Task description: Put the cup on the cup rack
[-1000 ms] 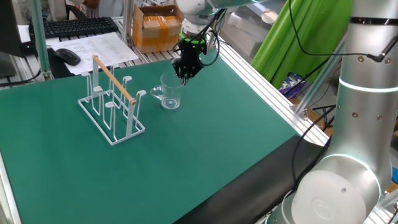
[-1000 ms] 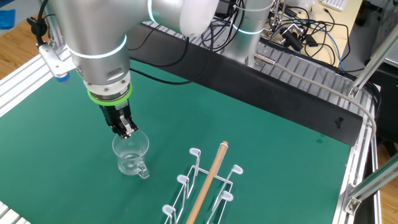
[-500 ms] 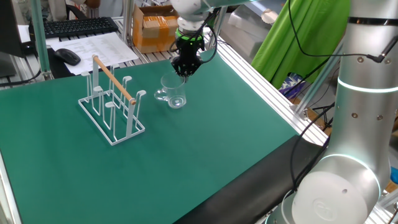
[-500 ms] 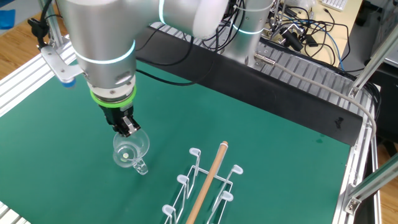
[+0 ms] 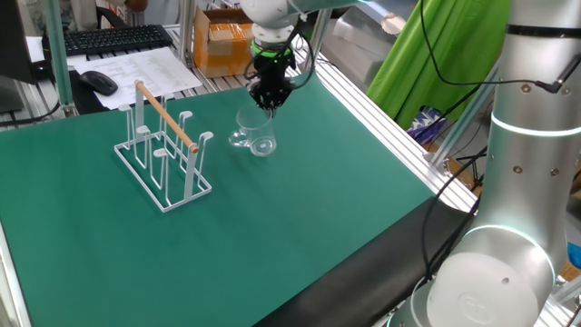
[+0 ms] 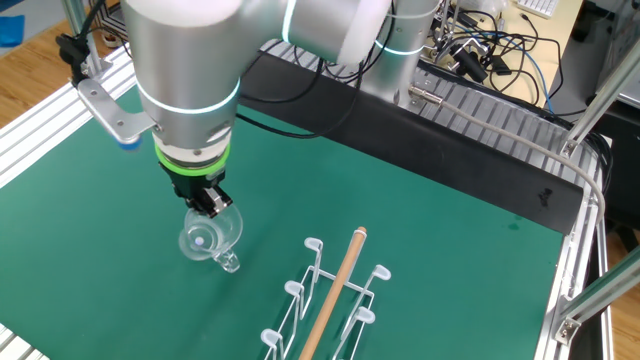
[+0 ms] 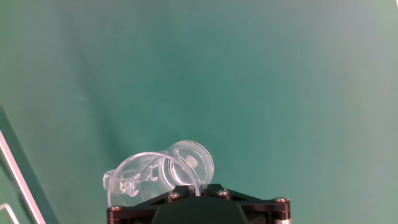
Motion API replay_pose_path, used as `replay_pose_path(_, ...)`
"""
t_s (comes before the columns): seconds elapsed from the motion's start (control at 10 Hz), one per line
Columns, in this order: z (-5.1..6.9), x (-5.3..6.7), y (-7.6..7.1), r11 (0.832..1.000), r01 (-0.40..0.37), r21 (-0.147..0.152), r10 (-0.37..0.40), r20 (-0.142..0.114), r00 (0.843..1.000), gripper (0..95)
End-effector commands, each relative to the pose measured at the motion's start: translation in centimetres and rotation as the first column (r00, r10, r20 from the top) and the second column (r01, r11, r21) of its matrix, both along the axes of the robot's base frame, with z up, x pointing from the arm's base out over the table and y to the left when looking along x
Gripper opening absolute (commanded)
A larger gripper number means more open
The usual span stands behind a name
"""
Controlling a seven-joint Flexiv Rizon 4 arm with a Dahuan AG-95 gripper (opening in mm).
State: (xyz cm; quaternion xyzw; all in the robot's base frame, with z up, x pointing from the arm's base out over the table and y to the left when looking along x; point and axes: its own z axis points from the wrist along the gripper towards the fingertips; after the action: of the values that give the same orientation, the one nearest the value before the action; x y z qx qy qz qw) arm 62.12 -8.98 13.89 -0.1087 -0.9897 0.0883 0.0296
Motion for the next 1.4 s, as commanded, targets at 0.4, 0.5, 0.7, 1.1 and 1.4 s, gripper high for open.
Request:
replay_pose_path(0.4,1.3,0.1,0.4,0.993,-0.074,-0.089,0.072,-0.032,0.997,0.0)
replay_pose_path(0.5,1.7,0.1,0.6,0.988,-0.095,-0.118,0.091,-0.041,0.995,0.0)
replay_pose_path(0.7,2.4,-0.2,0.9,0.982,-0.109,-0.153,0.103,-0.048,0.994,0.0)
replay_pose_path(1.1,3.2,-0.3,1.5,0.965,-0.146,-0.220,0.139,-0.047,0.989,0.0)
replay_pose_path(1.4,3.5,-0.4,1.7,0.952,-0.158,-0.262,0.159,-0.015,0.987,0.0)
